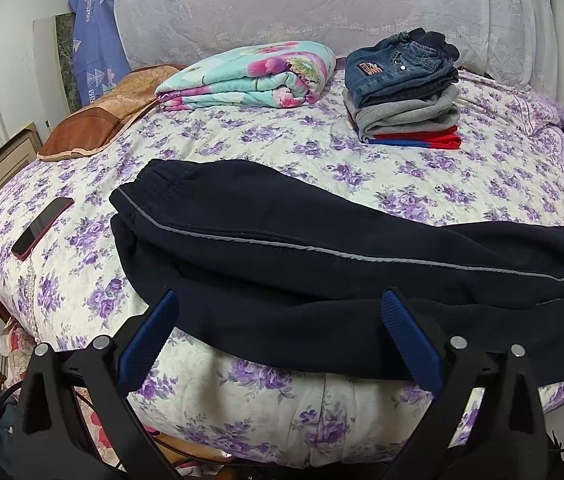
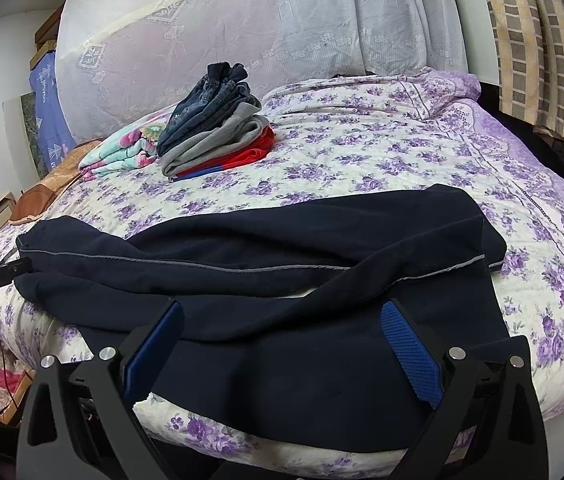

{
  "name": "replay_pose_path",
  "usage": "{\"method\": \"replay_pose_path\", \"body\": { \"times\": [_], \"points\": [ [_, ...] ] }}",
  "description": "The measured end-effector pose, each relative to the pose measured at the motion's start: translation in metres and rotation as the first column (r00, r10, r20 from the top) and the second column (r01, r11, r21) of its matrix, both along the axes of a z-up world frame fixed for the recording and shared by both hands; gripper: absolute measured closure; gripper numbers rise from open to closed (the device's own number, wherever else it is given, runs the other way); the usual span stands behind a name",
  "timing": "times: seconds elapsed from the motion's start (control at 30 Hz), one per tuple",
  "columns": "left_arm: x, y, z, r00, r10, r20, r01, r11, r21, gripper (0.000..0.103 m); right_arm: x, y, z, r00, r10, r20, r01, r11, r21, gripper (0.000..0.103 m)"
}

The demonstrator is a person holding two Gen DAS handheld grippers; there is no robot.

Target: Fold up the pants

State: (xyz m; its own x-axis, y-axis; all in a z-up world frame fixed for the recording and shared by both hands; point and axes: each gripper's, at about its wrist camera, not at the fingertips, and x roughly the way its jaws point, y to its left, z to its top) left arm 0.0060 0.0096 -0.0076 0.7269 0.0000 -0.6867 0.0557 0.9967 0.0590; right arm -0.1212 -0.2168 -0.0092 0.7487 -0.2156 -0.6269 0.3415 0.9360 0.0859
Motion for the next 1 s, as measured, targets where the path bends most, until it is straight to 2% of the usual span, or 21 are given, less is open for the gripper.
{"method": "replay_pose_path", "body": {
  "times": [1.0],
  "points": [
    [-0.0032,0.0027,-0.0072,1.0,0.002,-0.005,-0.002,1.0,-0.004,0.005,0.0003,0.0093,-0.009,1.0,0.003,-0.013,-0.003,1.0,0.016,0.004]
  ]
}}
